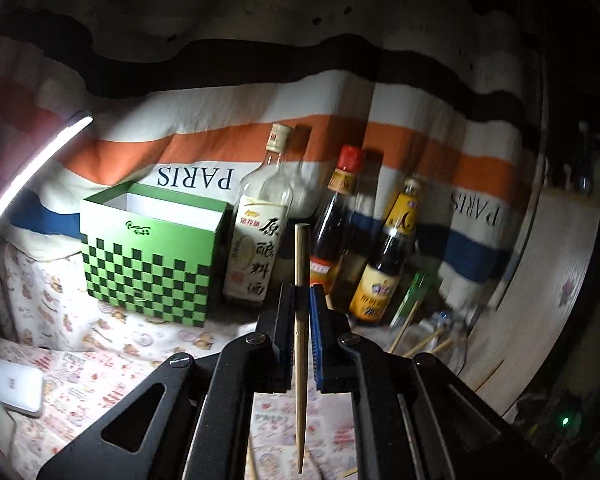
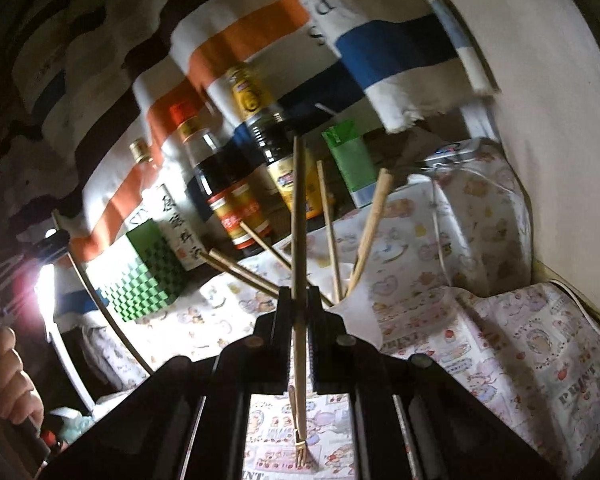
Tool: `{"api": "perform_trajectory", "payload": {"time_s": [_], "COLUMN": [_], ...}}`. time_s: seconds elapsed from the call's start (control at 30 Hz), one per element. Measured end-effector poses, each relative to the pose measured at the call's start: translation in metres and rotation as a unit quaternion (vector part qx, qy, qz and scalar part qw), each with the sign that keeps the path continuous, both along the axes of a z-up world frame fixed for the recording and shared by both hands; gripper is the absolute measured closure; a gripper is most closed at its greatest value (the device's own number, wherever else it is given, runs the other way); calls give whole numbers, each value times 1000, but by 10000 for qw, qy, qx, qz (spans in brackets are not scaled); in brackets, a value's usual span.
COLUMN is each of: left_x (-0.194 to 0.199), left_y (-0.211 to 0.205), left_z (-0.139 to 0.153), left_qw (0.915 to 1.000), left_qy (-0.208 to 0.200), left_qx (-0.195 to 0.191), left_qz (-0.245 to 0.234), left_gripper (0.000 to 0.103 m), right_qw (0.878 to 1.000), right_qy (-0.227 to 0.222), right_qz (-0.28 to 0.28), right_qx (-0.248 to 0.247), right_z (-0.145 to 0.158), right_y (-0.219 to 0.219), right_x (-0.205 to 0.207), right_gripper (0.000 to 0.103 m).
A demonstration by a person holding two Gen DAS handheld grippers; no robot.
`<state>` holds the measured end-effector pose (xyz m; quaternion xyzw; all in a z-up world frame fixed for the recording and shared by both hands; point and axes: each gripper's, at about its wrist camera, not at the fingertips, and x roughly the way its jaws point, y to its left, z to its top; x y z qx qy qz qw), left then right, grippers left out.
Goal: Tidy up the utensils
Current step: 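Carry both chopsticks upright to the plastic cup and lower them in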
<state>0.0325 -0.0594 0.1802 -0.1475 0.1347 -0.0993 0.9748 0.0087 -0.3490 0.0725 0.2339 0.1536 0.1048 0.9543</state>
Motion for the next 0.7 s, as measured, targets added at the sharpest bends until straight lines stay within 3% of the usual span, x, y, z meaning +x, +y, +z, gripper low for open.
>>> {"api": "perform_trajectory", "payload": {"time_s": [0.13,0.27,0.5,0.63,0.7], "left_x": [10,19,27,49,61], "left_y": [-13,-25,-50,-63,-66], "left_z": [9,19,30,21,10], "left_qw": [9999,9994,9935,9931,9934], "left_qy": [7,-159,-912,-908,-821], "left_qx": [-134,-313,-630,-709,-788], "left_qz": [73,3,260,230,174], "left_gripper": [97,97,97,97,97], "right_qw": [9988,9997,9951,9912,9880], "right_qy": [33,103,-797,-1103,-1282], "right_qz": [-404,-222,-582,-720,-790], "right_qx": [-280,-38,-107,-113,-359], "right_z": [-4,11,66,74,73], "right_y": [-1,-13,-21,-19,-12], "right_x": [4,14,21,37,46], "right_gripper": [97,97,97,97,97]}}
